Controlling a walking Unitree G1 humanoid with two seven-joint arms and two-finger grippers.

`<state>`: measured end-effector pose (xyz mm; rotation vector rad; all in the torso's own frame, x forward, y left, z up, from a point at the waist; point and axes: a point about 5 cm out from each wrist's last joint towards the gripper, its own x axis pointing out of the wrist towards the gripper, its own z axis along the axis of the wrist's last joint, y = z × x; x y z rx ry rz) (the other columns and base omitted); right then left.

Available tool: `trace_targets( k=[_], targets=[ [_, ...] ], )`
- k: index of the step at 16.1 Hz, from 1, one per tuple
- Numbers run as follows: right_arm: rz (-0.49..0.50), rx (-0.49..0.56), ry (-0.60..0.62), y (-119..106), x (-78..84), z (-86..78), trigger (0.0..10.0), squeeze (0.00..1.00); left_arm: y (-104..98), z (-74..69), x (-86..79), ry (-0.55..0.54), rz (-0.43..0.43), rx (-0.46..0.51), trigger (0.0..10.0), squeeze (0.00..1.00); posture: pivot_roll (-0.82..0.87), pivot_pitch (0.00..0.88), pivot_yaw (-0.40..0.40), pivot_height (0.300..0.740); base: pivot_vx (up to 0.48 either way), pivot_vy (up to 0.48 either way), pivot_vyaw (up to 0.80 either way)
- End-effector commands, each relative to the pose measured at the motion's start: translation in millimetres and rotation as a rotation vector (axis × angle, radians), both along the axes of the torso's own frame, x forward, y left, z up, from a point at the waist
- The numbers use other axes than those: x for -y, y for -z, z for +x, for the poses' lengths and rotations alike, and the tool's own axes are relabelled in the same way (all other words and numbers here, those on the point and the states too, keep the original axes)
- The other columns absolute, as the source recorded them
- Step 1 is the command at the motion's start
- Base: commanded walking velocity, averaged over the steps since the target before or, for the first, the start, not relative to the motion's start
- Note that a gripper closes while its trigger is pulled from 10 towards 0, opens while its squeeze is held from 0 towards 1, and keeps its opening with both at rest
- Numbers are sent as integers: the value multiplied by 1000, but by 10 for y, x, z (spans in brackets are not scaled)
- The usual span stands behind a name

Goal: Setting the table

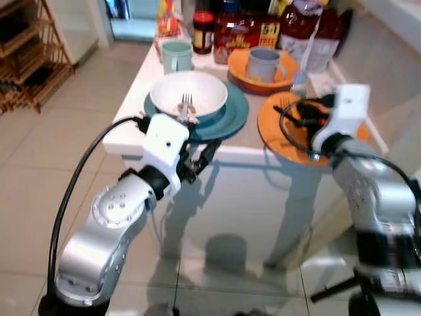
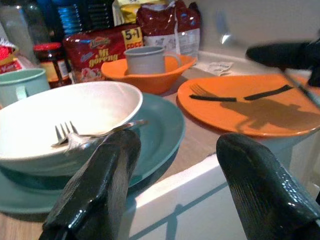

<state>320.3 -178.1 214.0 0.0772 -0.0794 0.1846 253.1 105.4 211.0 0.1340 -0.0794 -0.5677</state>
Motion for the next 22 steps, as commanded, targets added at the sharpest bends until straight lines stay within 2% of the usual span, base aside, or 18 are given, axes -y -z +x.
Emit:
trace_targets(
  k=[1, 5, 6, 7, 10, 15, 17, 20, 22],
  targets=[
    [-7, 238, -41, -271, -47, -216, 10000, 0, 5, 21, -33, -49, -30, 3, 10000, 0, 81, 36, -13, 740, 0, 0, 0],
    [62, 307, -37, -132, -35, -771, 10000, 0, 42, -21, -88, -73, -53, 36, 10000, 0, 71, 32, -13, 740, 0, 0, 0],
    [36, 270, -35, 83, -11, -894, 10000, 0, 87, -54, -94, -67, -48, 26, 10000, 0, 69, 29, -12, 740, 0, -480, 0],
    [19, 239, -28, 229, 15, -970, 10000, 0, 135, -78, -89, -61, -38, 10, 10000, 0, 69, 29, -12, 740, 0, -480, 0],
    [-18, 186, 3, 417, 62, -1113, 10000, 0, 201, -109, -89, -55, -23, 0, 10000, 0, 64, 29, -7, 740, 0, -480, 0],
    [-2, 234, 27, 368, 45, -1123, 10000, 0, 41, -101, -41, -19, -73, 63, 10000, 0, 65, 34, -3, 740, 0, -480, 0],
    [-22, 235, 10, 391, 28, -1135, 10000, 0, 116, -157, -27, 13, -54, 38, 10000, 0, 65, 38, -5, 740, 0, -480, 0],
    [-81, 216, -37, 474, -18, -1187, 10000, 0, 256, -198, -76, -5, -36, -9, 10000, 0, 65, 43, -9, 740, 0, -480, 0],
    [-84, 213, -41, 496, -32, -1204, 10000, 0, 259, -203, -82, -6, -34, -10, 10000, 0, 64, 49, -11, 740, 0, -480, 0]
  ],
)
